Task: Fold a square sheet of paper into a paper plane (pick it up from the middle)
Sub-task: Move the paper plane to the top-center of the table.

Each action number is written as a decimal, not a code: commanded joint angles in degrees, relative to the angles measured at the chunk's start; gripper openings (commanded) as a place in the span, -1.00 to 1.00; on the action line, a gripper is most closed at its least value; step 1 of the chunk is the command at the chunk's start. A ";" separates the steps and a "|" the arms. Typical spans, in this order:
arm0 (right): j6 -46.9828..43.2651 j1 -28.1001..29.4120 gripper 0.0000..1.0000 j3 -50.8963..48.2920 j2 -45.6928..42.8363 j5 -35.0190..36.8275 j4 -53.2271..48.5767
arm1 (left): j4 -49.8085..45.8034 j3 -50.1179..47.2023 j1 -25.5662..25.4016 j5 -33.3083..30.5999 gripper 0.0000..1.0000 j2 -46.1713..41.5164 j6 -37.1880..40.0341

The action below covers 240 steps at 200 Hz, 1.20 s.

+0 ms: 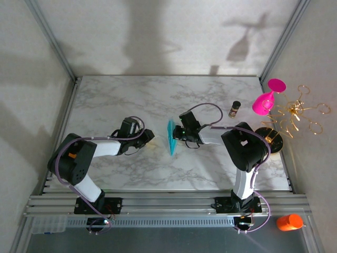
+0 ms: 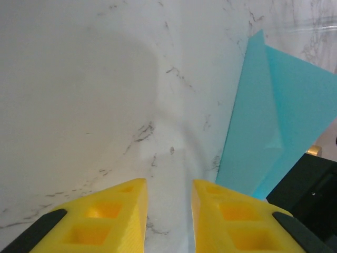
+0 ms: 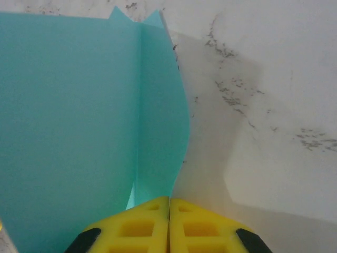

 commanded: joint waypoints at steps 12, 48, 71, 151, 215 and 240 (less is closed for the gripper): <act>0.96 -0.47 -0.82 -1.52 -0.72 -0.38 0.24 | 4.86 2.26 -1.64 4.26 -0.34 2.24 -1.77; 0.66 -0.56 -0.81 -1.70 -0.78 -0.45 0.15 | 5.42 5.17 -3.95 5.04 -0.21 4.05 -0.74; 0.52 -0.62 -0.81 -1.70 -0.66 -0.51 0.14 | 4.95 7.68 -5.02 5.40 -0.14 5.82 -0.09; 0.52 -0.64 -0.81 -1.35 -0.33 -0.73 0.24 | -3.80 16.13 -6.67 1.78 -0.25 12.42 2.65; 0.52 -0.58 -0.81 -1.08 -0.18 -0.75 -0.03 | -11.17 20.08 -7.61 -3.59 -0.48 14.84 5.36; 0.77 -0.67 -0.79 -1.17 -0.49 -0.76 -0.18 | -11.46 20.09 -7.61 -4.18 -0.70 15.12 4.93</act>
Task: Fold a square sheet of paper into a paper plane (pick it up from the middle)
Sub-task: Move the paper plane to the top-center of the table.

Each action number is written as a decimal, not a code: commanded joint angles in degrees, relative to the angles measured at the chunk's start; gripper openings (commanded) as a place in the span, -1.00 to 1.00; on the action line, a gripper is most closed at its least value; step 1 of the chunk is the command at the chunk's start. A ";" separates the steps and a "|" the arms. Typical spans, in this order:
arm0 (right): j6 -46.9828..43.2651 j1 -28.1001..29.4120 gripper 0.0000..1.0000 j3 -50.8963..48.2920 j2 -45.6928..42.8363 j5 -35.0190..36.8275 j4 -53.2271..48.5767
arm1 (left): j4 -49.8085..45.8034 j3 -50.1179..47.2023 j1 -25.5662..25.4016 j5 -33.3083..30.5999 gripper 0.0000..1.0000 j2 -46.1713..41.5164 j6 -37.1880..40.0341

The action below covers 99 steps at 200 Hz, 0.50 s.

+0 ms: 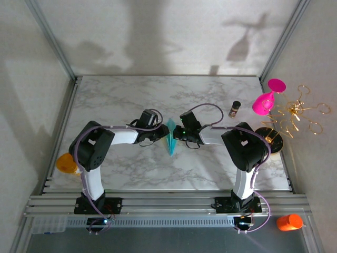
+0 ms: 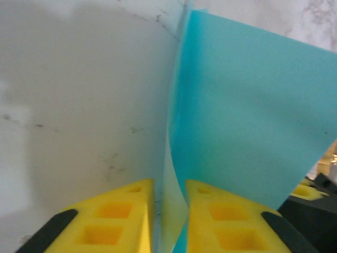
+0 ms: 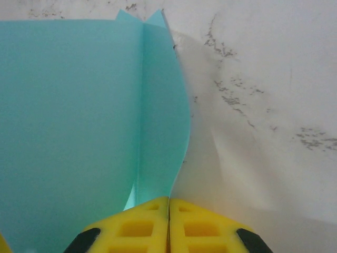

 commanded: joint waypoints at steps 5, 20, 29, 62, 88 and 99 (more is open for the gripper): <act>0.29 -0.37 -0.78 -0.68 -0.54 -0.10 -1.21 | -2.87 1.01 -0.28 -2.59 -0.72 0.80 0.39; 0.38 -0.45 -0.71 -0.73 -1.01 -0.26 -1.31 | -2.77 0.91 -0.28 -3.19 -0.77 0.33 -0.08; 0.46 -0.51 -0.66 -0.75 -1.39 -0.71 -1.21 | -2.61 0.70 -0.20 -3.37 -0.79 0.05 -0.38; 0.46 -1.06 -0.58 -0.40 -1.48 -2.21 -1.47 | -1.94 -0.17 -0.11 -3.59 -0.82 -0.66 -1.39; 0.65 -1.41 -0.63 -0.41 -1.20 -2.84 -1.03 | -1.26 -0.86 0.31 -3.42 -0.73 -1.27 -1.81; 0.64 -1.42 -0.64 -0.31 -1.07 -3.00 -0.90 | -1.36 -0.93 0.48 -3.48 -0.64 -1.77 -1.73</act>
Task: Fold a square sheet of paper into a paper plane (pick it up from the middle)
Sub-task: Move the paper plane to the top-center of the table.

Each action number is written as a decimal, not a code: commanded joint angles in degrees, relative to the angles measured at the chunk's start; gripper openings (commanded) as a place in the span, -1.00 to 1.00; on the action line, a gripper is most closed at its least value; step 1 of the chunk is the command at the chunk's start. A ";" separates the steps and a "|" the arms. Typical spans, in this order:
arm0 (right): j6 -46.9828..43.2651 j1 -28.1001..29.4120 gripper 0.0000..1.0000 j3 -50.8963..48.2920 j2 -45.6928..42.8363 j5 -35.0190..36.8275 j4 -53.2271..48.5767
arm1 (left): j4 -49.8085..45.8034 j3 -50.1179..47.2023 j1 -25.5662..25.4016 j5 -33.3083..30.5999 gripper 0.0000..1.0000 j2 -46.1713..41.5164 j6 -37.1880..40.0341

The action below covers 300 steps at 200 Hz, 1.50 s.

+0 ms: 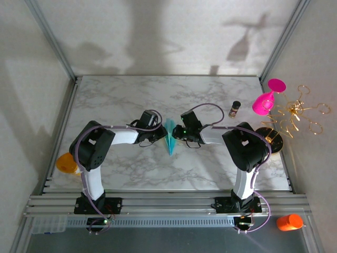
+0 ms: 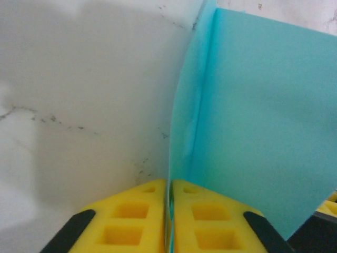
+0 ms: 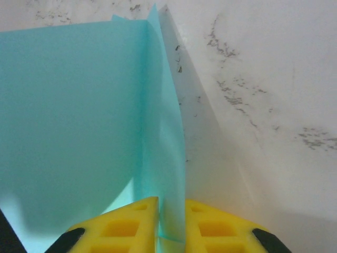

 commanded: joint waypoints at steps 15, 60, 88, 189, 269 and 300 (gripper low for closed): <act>0.22 -0.65 -0.65 -0.29 -0.87 -0.79 -0.66 | -0.29 -0.79 0.75 -1.17 -0.61 -2.61 -0.66; 0.00 -0.66 -0.67 0.02 -0.74 -0.97 -0.93 | -0.23 -0.71 1.38 -0.74 -0.69 -2.26 -0.39; -0.04 -0.66 -0.68 0.03 -1.01 -1.16 -0.92 | 0.48 -0.45 1.41 0.50 -0.73 -1.36 -0.65; 0.04 -1.09 -0.72 -1.02 -2.50 -2.20 -0.23 | 0.92 0.16 1.41 2.57 -0.76 0.30 -0.43; -0.21 -1.63 -0.87 0.65 -2.21 -2.92 1.02 | 2.65 -0.99 3.35 1.34 -1.00 -3.10 -0.95; -0.48 -1.63 -0.87 4.01 -0.80 -3.25 1.33 | 3.44 -0.97 5.90 0.68 -1.00 -4.35 -1.07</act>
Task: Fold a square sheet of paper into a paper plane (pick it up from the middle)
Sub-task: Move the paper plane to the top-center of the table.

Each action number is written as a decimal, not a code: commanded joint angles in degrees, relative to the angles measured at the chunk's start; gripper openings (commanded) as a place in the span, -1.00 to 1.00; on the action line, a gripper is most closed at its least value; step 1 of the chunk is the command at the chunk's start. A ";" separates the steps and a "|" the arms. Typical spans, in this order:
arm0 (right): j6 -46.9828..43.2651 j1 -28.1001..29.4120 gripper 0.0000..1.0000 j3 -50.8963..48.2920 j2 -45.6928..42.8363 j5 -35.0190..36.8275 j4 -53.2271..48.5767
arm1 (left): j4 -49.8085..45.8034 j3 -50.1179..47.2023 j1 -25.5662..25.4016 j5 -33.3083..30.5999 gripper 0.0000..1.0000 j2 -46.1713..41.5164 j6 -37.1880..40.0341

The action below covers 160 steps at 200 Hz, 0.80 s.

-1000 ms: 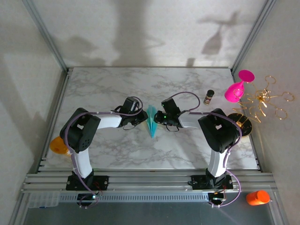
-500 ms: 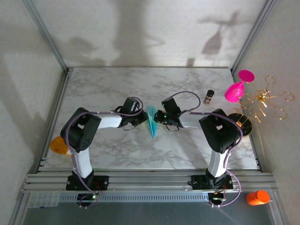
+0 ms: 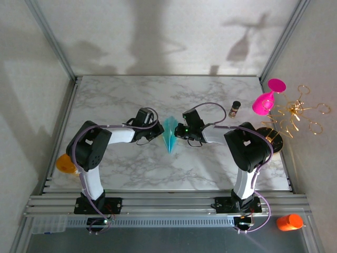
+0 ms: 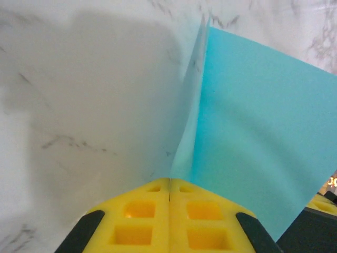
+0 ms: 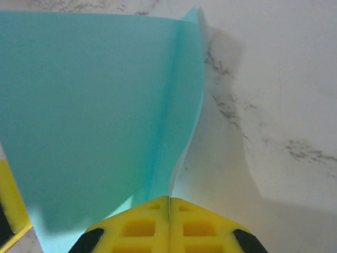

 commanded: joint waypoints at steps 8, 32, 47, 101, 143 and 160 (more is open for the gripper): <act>-0.44 -0.16 -0.87 4.35 0.44 -1.33 1.17 | 2.62 -0.16 2.79 -1.28 -1.00 -2.68 -0.46; 0.13 -0.29 -0.87 6.07 1.89 -0.98 1.79 | 2.73 0.49 4.32 -1.89 -1.00 -2.23 -0.41; 0.78 -0.40 -0.87 6.97 2.93 -0.64 1.89 | 3.13 0.43 5.33 -2.26 -1.00 -1.99 -0.87; 4.17 -1.94 -0.85 6.48 5.11 -1.91 5.46 | 5.91 -1.51 7.56 -2.72 -1.00 -2.14 -3.64; 4.57 -2.37 -0.81 6.38 6.59 -4.04 6.96 | 7.54 -2.92 7.82 -1.72 -1.00 -1.47 -4.60; 4.44 -2.42 -0.74 6.57 7.30 -5.02 7.08 | 9.25 -2.85 7.85 -0.29 -1.00 -0.72 -4.45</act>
